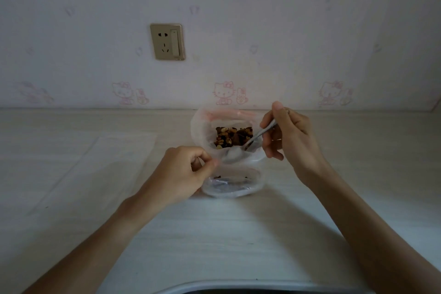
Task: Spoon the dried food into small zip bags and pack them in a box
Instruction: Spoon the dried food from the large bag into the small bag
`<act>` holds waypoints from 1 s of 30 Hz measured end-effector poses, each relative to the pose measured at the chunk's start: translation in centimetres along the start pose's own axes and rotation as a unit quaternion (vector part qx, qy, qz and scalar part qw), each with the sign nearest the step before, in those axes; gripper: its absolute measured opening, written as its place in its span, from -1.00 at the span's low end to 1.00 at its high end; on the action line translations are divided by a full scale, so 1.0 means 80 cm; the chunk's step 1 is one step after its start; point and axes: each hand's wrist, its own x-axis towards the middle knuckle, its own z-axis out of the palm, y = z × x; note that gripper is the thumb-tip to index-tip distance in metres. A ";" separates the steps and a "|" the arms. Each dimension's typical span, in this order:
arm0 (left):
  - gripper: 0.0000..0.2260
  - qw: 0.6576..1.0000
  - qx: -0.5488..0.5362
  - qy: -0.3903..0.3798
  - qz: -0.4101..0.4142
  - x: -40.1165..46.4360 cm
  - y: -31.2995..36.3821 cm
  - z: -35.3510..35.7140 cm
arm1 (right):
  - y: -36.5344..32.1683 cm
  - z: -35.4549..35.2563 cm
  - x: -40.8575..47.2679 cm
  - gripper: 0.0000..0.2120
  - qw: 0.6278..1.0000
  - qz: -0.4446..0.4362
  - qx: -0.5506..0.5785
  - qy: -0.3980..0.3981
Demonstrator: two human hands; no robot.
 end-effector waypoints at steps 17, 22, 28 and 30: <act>-0.47 0.987 -0.020 0.066 -0.144 0.034 -0.009 -0.008 | 0.015 -0.006 0.013 -0.56 0.975 0.007 -0.177 0.133; -0.83 0.982 -0.115 0.038 -0.142 0.040 -0.009 0.010 | 0.025 -0.004 0.012 -0.57 0.979 0.056 -0.164 0.107; -0.94 0.986 -0.129 0.060 -0.092 0.040 -0.021 0.021 | 0.035 0.000 0.014 -0.56 0.985 0.132 -0.075 0.086; -0.95 0.987 -0.127 0.066 -0.077 0.039 -0.024 0.023 | 0.037 0.004 0.013 -0.56 0.984 0.142 -0.063 0.088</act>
